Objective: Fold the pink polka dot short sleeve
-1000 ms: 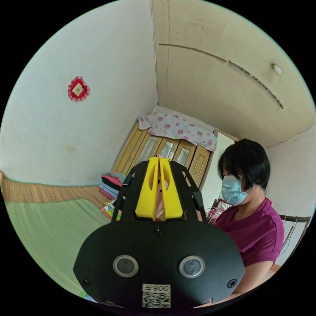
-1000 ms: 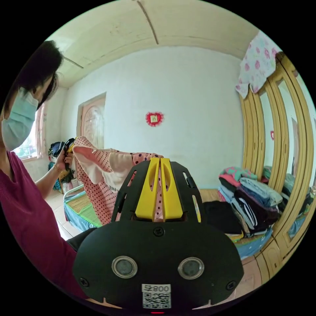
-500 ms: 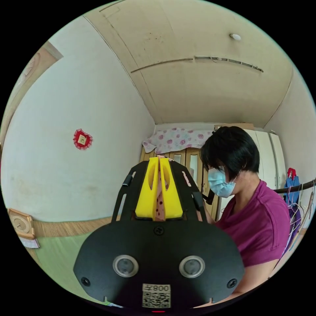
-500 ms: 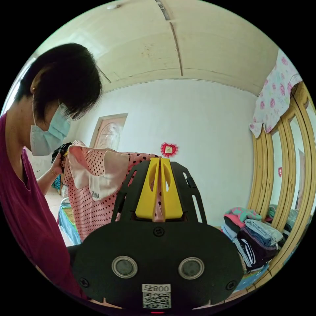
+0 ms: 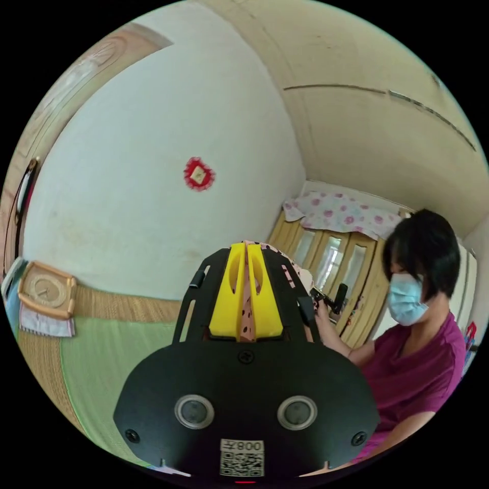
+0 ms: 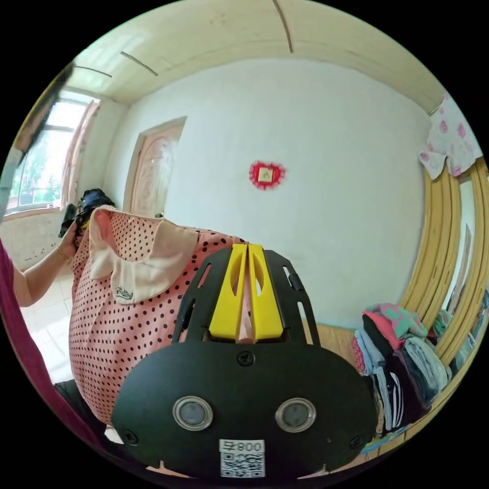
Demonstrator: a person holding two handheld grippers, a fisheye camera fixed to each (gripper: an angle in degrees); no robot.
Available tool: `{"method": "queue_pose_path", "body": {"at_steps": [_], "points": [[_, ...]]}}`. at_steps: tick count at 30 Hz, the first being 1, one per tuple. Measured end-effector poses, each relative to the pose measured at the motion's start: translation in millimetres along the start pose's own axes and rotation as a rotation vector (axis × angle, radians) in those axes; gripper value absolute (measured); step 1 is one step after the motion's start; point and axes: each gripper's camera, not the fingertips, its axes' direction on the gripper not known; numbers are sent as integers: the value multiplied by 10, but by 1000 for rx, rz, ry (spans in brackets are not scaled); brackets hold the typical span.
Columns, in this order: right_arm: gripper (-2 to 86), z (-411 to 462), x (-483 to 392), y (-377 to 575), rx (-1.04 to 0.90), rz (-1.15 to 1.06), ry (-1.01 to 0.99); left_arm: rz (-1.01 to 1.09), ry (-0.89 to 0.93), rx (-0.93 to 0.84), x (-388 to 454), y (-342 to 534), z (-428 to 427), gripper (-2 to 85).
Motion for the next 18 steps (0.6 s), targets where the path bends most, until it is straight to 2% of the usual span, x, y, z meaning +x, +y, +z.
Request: {"method": "queue_pose_path", "body": {"at_steps": [4, 8, 11, 14, 18], "points": [[9, 1964, 143, 306, -221, 69, -58, -118, -252, -127, -1167, 131, 684, 5], [25, 3986, 220, 1015, -501, 166, -96, -264, -335, -219, -2246, 534, 1214, 11], [45, 5103, 243, 1759, -676, 254, -86, -394, -456, -337, -3034, 1037, 1482, 22], [50, 5792, 217, 2536, -818, 328, -120, -510, -461, -390, -3566, 1617, 1505, 32], [50, 5933, 29, 3392, -869, 348, -203, -618, -383, -521, -3777, 2554, 1328, 48]]}}
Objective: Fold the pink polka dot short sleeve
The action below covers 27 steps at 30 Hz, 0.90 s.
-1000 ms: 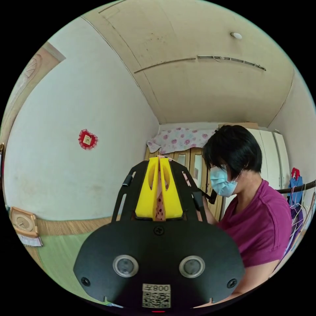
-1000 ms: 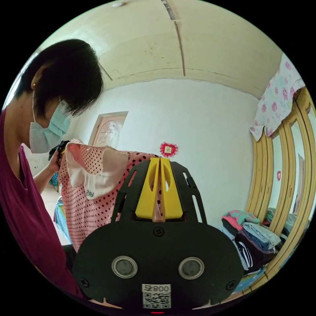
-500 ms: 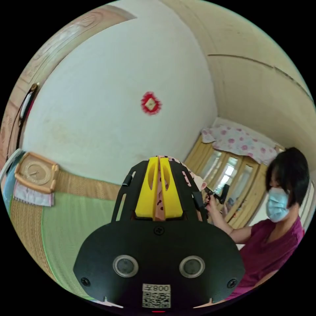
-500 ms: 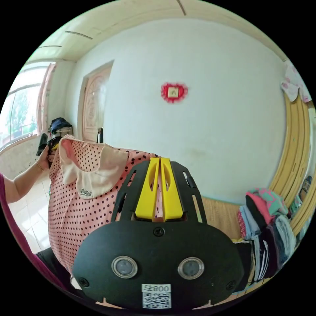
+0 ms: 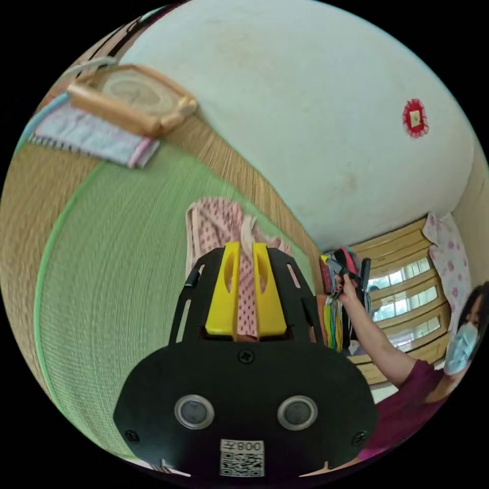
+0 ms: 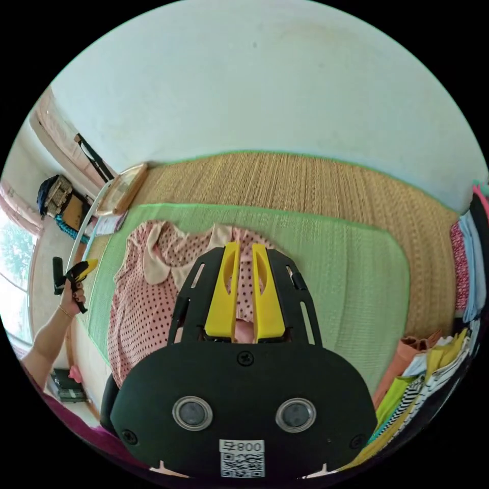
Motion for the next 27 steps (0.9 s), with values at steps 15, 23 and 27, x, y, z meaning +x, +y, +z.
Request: {"method": "queue_pose_path", "body": {"at_steps": [15, 23, 27], "points": [[76, 522, -401, 3566, -240, 178, -202, -201, 119, -203, -630, 2317, -46, 92], [69, 1115, -748, 4125, -306, 261, -175, -171, 65, -287, -665, 2433, 450, 84], [32, 1273, -845, 4162, -341, 250, -134, -188, 11, -311, -743, 2448, 603, 33]]}}
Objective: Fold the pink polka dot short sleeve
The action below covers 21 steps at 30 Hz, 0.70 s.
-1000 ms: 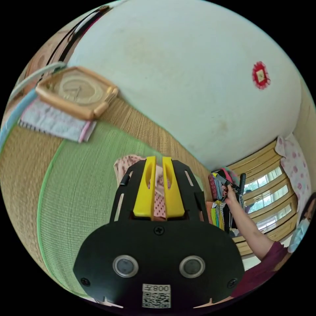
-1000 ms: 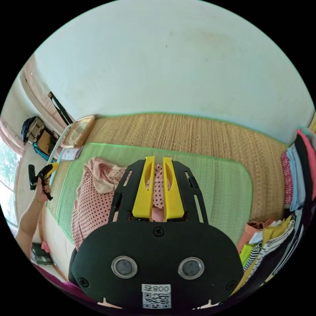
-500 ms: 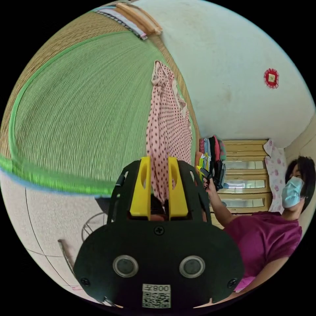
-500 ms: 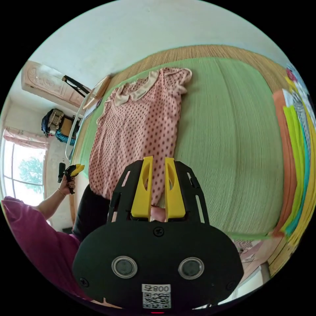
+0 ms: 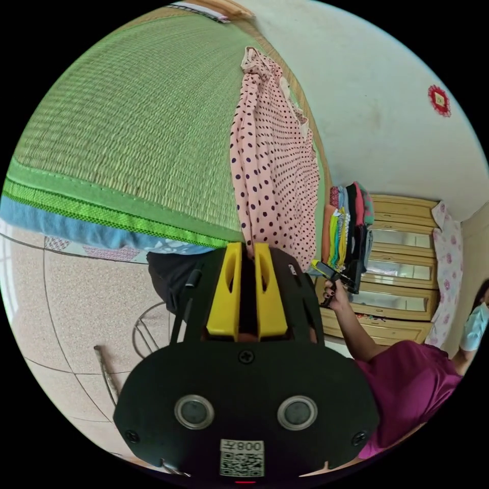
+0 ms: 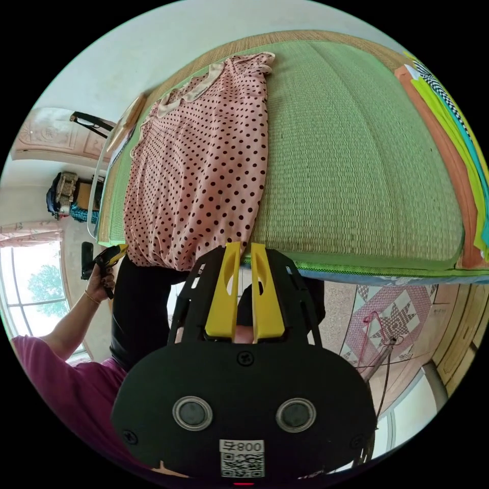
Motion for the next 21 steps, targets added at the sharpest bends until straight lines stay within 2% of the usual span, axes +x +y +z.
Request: {"method": "queue_pose_path", "body": {"at_steps": [4, 14, 21], "points": [[0, 190, -81, 63, -25, -18, -35, 8, 51, 27, 3, 69, -4, 11], [-5, 441, -1, 582, 4, 47, -109, 26, 55, 41, -96, 307, 85, 6], [-4, 507, 60, 793, 60, 112, -163, 77, 52, 194, 17, 215, -91, 23]]}}
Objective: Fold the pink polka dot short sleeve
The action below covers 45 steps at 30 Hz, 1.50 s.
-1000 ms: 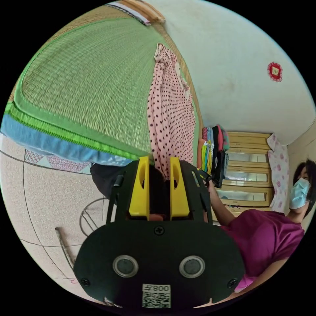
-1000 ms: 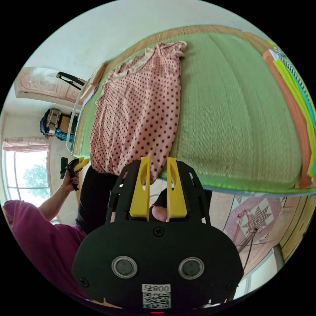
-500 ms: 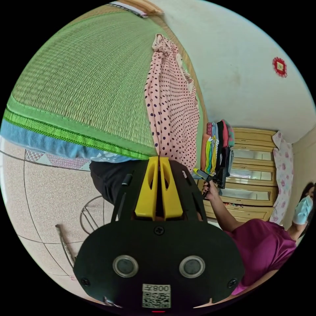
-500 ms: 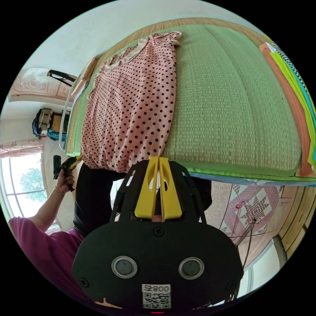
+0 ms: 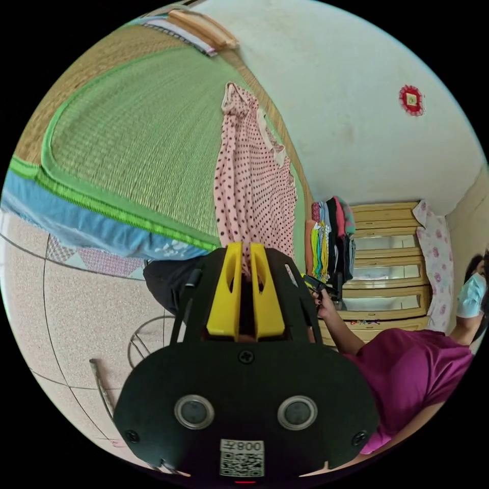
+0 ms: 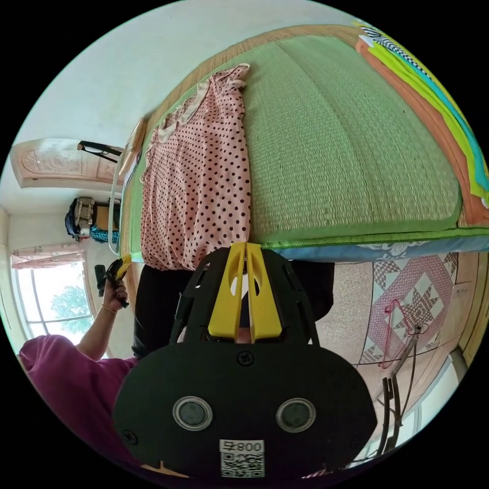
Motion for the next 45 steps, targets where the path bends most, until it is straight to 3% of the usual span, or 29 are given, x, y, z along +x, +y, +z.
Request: {"method": "queue_pose_path", "body": {"at_steps": [9, 17, 24, 27, 31, 37, 45], "points": [[-2, -46, 13, 96, 78, 11, -70, 97, -40, 51, 183, -1070, 532, 23], [1, 326, -1095, -1326, 195, -320, 64, 74, -120, 65, 227, -2080, 1285, 5], [1, 1106, -1460, -1943, 159, -380, 225, 99, -294, 1, 166, -2412, 1680, 1], [0, 1248, -1236, -1897, 155, -303, 287, 105, -283, 17, 144, -2385, 1687, 0], [0, 1201, -983, -1684, 210, -220, 135, 131, -293, 18, 230, -2382, 1733, 2], [0, 1164, -1552, -1665, 295, -359, 88, 219, -163, 65, 606, -2723, 1983, 2], [0, 1617, -2153, -2588, 242, -444, 216, 245, -218, 46, 1005, -3617, 2728, 1]]}}
